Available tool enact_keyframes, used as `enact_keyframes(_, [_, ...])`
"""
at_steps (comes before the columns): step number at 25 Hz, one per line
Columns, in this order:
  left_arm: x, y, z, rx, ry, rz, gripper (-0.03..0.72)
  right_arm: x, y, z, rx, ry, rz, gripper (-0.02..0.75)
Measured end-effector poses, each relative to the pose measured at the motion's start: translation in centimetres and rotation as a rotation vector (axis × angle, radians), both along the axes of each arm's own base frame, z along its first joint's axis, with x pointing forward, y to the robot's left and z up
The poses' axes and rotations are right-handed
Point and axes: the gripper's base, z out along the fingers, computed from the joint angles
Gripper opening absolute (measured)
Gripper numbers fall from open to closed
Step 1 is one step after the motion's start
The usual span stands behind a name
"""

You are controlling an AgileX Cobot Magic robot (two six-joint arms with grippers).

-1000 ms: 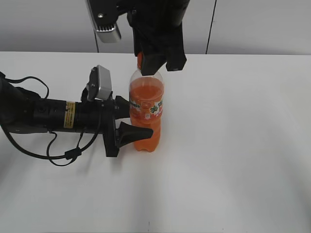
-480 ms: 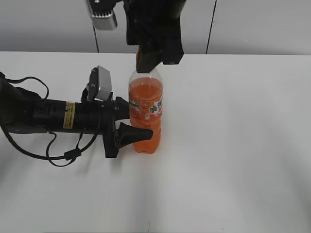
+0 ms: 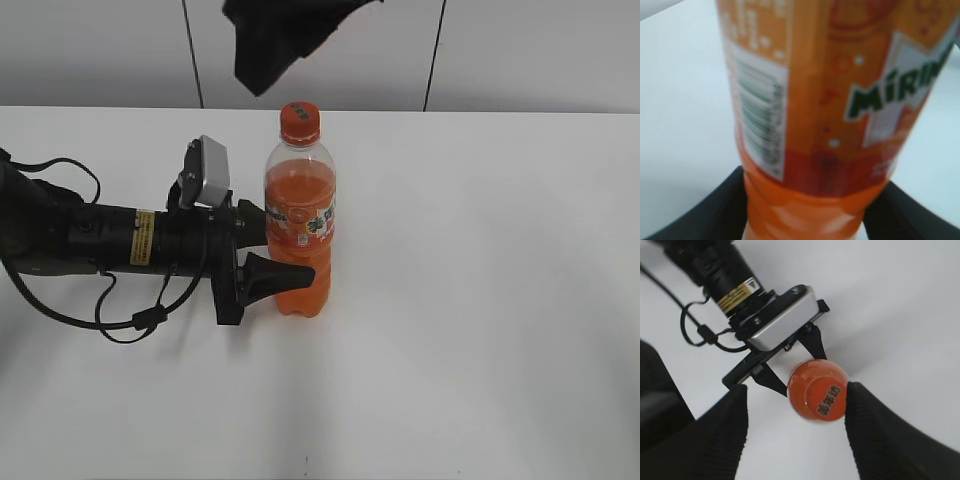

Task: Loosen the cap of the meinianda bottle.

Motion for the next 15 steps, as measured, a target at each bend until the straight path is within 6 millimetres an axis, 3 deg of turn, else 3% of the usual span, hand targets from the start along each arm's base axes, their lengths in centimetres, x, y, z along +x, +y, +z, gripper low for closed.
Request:
enact_keyframes(3, [0.0,0.0,0.0,0.0,0.0,0.0,0.41,0.5,-0.5,0.0,0.054,0.092,-0.332,0.446])
enact_keyframes(5, [0.0,0.0,0.0,0.0,0.0,0.0,0.41,0.6,-0.7,0.0,0.077,0.119,-0.446,0.433])
enact_keyframes(10, [0.0,0.0,0.0,0.005,0.001,0.003,0.41,0.8,-0.6,-0.2,0.095,0.148,-0.519,0.427])
enact_keyframes(15, [0.0,0.0,-0.1,0.006,0.005,0.006,0.41,1.7,0.3,-2.7,0.046,0.183,-0.532,0.427])
